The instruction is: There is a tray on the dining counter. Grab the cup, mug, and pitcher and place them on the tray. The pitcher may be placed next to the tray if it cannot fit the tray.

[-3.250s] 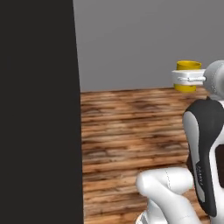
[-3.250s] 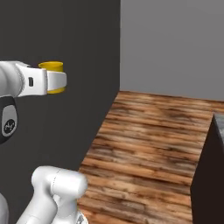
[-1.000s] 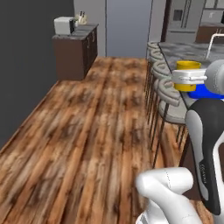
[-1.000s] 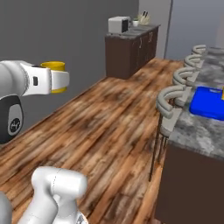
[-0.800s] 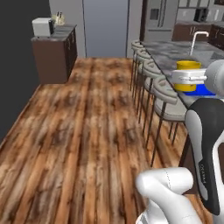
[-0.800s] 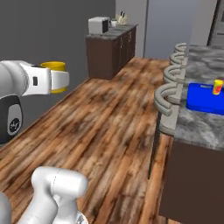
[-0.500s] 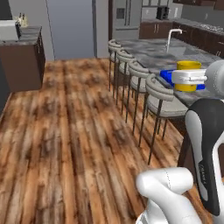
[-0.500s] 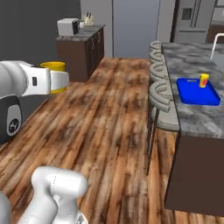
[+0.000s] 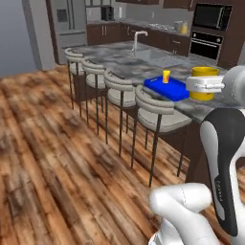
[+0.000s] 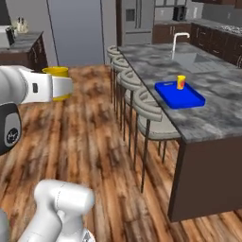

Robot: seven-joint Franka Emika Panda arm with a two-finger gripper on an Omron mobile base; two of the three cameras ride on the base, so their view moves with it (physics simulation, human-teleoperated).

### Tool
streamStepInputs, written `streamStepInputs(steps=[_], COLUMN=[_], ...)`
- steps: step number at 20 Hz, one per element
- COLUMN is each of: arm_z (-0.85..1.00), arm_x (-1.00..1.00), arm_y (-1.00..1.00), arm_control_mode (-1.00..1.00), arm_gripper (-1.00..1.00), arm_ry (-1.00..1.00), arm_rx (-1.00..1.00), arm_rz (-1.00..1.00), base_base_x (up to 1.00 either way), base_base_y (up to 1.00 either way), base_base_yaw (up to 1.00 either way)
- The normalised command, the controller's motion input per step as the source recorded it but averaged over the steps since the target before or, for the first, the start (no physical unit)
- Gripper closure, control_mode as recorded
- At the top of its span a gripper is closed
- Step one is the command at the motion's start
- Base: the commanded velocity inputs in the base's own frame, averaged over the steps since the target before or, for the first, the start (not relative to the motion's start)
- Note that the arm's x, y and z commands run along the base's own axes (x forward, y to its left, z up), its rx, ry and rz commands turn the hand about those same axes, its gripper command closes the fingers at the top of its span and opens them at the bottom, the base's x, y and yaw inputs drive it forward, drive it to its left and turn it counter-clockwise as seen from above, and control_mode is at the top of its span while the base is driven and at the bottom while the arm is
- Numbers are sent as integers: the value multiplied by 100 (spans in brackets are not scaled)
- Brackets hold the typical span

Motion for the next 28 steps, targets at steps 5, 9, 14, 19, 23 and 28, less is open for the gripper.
streamStepInputs(steps=[5,9,14,19,23,28], arm_z=[0,0,0,0,0,0], arm_x=[0,0,0,0,0,0], arm_y=[0,0,0,0,0,0], arm_control_mode=[100,100,100,100,100,100], arm_gripper=[100,100,100,100,100,100], arm_ry=[0,0,0,0,0,0], arm_rx=[0,0,0,0,0,0], arm_rz=[0,0,0,0,0,0], base_base_x=[70,65,41,65,54,67], base_base_y=[58,75,76,30,8,0], base_base_yaw=[-54,-52,-49,-36,-24,-15])
